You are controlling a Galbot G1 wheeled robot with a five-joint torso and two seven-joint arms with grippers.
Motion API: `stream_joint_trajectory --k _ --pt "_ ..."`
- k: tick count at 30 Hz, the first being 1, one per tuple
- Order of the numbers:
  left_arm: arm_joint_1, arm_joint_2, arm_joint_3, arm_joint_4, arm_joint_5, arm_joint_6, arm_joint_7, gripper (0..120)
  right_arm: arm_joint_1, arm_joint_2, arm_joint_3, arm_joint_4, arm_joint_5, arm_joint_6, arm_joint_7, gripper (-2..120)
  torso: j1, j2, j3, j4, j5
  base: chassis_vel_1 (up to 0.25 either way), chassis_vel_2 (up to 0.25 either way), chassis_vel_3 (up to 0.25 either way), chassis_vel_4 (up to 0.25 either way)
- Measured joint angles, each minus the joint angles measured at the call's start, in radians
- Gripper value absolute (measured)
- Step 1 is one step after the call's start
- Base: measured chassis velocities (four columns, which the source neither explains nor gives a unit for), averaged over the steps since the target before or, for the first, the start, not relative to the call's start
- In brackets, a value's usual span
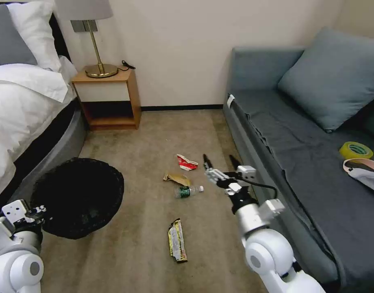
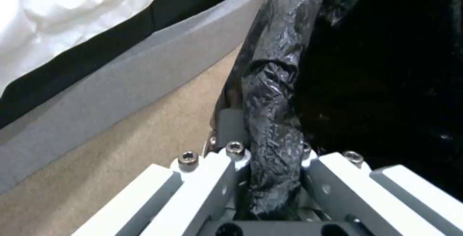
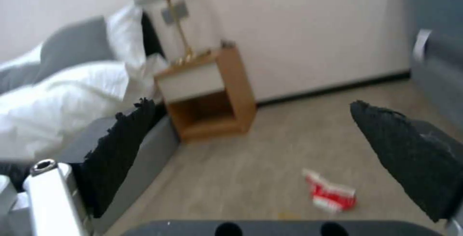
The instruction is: Pick up the trash bin, then pick up the garbage on the floor and place it into the trash bin.
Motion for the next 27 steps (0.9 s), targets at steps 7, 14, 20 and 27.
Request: stream_joint_trajectory --k 7,14,20,27 --pt "0.008 0.003 -0.006 -0.024 0.004 0.000 0.002 1 0.141 -0.097 -0.134 -0.070 0.127 -0.086 0.091 100 0.000 0.000 0.000 0.0000 0.0000 0.000 0.000 0.000 0.000" --pt "0.017 -0.001 -0.010 -0.034 0.014 0.000 0.007 1 0.212 -0.134 -0.228 -0.129 0.188 -0.134 0.130 100 0.000 0.000 0.000 0.0001 -0.0001 0.000 0.000 0.000 0.000" --pt "0.018 -0.004 -0.010 -0.045 0.019 0.000 0.009 1 0.273 -0.152 -0.307 -0.189 0.247 -0.213 0.162 100 0.000 0.000 0.000 0.0001 0.0000 0.000 0.000 0.000 0.000" --pt "0.018 -0.001 0.001 -0.050 0.025 0.000 0.021 1 0.335 -0.158 -0.355 -0.241 0.371 -0.371 0.216 100 0.000 0.000 0.000 0.0000 0.0000 0.000 0.000 0.000 0.000"
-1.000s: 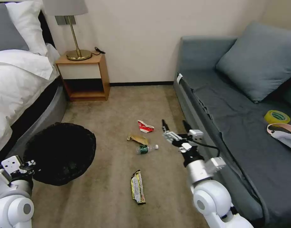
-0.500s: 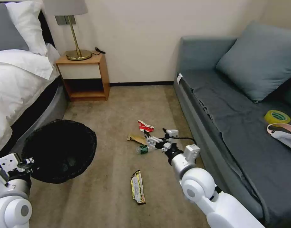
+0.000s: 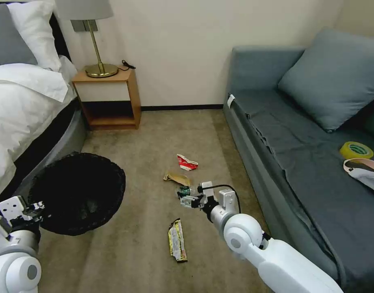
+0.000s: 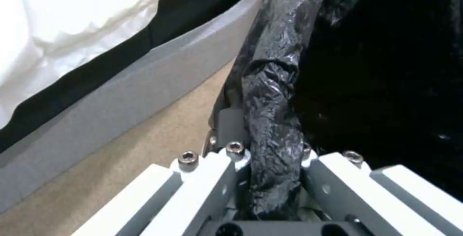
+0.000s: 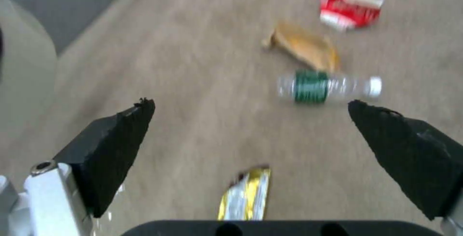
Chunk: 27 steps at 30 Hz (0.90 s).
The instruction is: Pick up the trash bin, then pick up the garbage on the floor and place it into the trash bin.
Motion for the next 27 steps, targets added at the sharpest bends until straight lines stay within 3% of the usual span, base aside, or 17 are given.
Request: stream_joint_trajectory --k 6,15,27 --pt "0.000 -0.004 -0.003 -0.006 0.000 0.000 0.004 1 0.074 0.014 -0.052 -0.031 0.141 -0.110 0.021 100 0.000 0.000 0.000 0.0000 -0.0002 0.000 0.000 0.000 0.000" --pt "0.003 -0.004 -0.015 -0.008 -0.001 0.000 0.006 1 0.179 0.090 -0.161 -0.140 0.229 -0.228 0.024 100 0.000 0.000 0.000 0.0001 -0.0003 0.000 0.000 0.000 0.000" --pt "0.002 -0.002 -0.032 -0.009 -0.004 0.000 0.012 1 0.245 0.173 -0.303 -0.350 0.191 -0.240 -0.004 100 0.000 0.000 0.000 0.0002 -0.0002 0.000 0.000 0.000 0.000"
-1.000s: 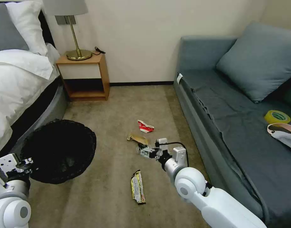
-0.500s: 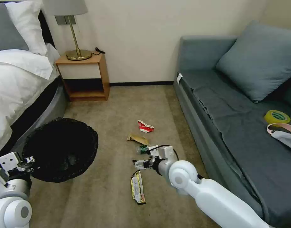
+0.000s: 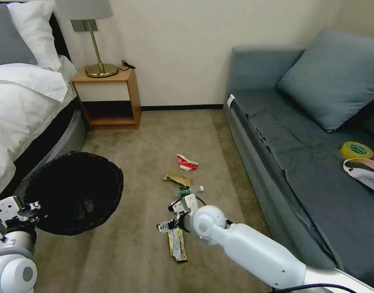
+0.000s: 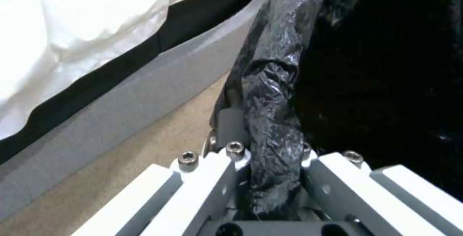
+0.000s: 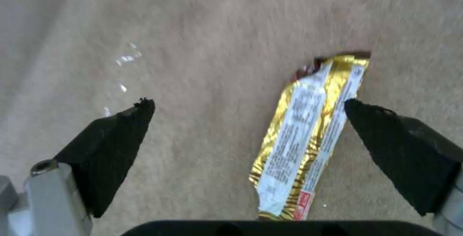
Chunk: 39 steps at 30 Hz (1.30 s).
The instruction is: Pick up the trash bin, then pick up the garbage on the floor and place it into the trash bin.
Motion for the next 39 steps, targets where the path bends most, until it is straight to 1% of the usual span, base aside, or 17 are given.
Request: stream_joint_trajectory --k 4,10,20,23,29,34,39 --pt "-0.001 -0.001 0.002 -0.002 -0.002 0.000 0.001 1 0.016 0.024 -0.063 -0.077 -0.026 0.022 -0.023 100 0.000 0.000 0.000 -0.0001 0.0001 0.000 0.000 0.000 0.000" --pt "-0.001 -0.005 0.009 -0.008 -0.003 0.000 0.001 1 0.035 0.041 -0.127 -0.144 -0.056 0.048 -0.059 100 0.000 0.000 0.000 -0.0001 0.0000 0.000 0.000 0.000 0.000" --pt "-0.003 -0.005 0.008 -0.003 -0.003 0.000 0.002 1 0.032 0.062 -0.146 -0.208 -0.118 0.085 -0.097 100 0.000 0.000 0.000 -0.0001 0.0001 0.000 0.000 0.000 0.000" --pt "-0.003 -0.007 0.008 -0.001 -0.002 0.000 0.002 1 0.028 0.085 -0.149 -0.274 -0.160 0.108 -0.124 100 0.000 0.000 0.000 -0.0001 0.0001 0.000 0.000 0.000 0.000" --pt "-0.002 -0.010 0.010 -0.001 -0.001 0.000 0.002 1 0.028 0.095 -0.151 -0.324 -0.195 0.127 -0.148 100 0.000 0.000 0.000 0.0000 0.0001 0.000 0.000 0.000 0.000" --pt "0.000 -0.014 0.012 -0.007 0.000 0.000 0.002 1 0.031 0.101 -0.151 -0.367 -0.225 0.152 -0.171 97 0.000 0.000 0.000 -0.0001 0.0002 0.000 0.000 0.000 0.000" --pt "0.003 -0.014 0.006 -0.007 0.000 0.000 0.002 1 0.026 0.103 -0.150 -0.399 -0.251 0.170 -0.186 97 0.000 0.000 0.000 -0.0001 0.0002 0.000 0.000 0.000 0.000"
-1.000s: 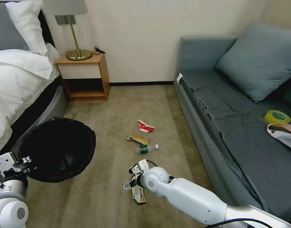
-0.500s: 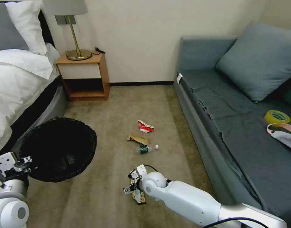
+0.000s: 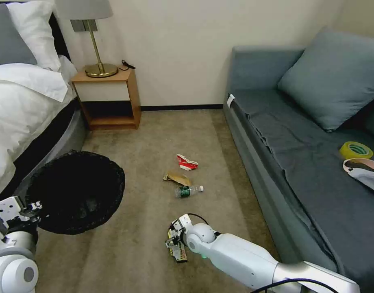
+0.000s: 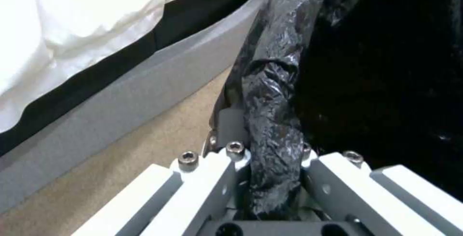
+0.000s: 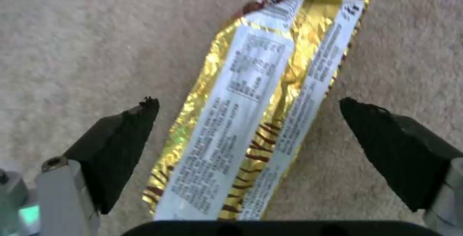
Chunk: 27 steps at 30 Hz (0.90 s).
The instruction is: Pick up the trash bin, then pick up the garbage on the floor and place it into the trash bin.
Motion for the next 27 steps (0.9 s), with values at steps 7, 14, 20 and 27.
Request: stream_joint_trajectory --k 7,14,20,27 --pt "0.001 -0.001 0.000 -0.001 0.000 0.000 0.000 1 -0.009 0.007 0.001 -0.023 -0.015 0.012 -0.006 96 0.000 0.000 0.000 0.0000 0.0000 0.000 0.000 0.000 0.000" --pt "-0.001 -0.002 0.003 -0.001 0.000 0.000 0.000 1 -0.011 0.010 0.004 -0.031 -0.023 0.018 -0.011 89 0.000 0.000 0.000 0.0000 0.0000 0.000 0.000 0.000 0.000" --pt "-0.003 -0.002 0.004 0.003 0.001 0.000 -0.001 1 -0.017 0.011 0.005 -0.046 -0.039 0.028 -0.019 71 0.000 0.000 0.000 0.0000 0.0000 0.000 0.000 0.000 0.000" --pt "-0.005 -0.003 0.011 0.013 0.014 0.000 0.000 1 -0.025 0.011 0.007 -0.053 -0.061 0.044 -0.025 53 0.000 0.000 0.000 -0.0001 -0.0002 0.000 0.000 0.000 0.000"
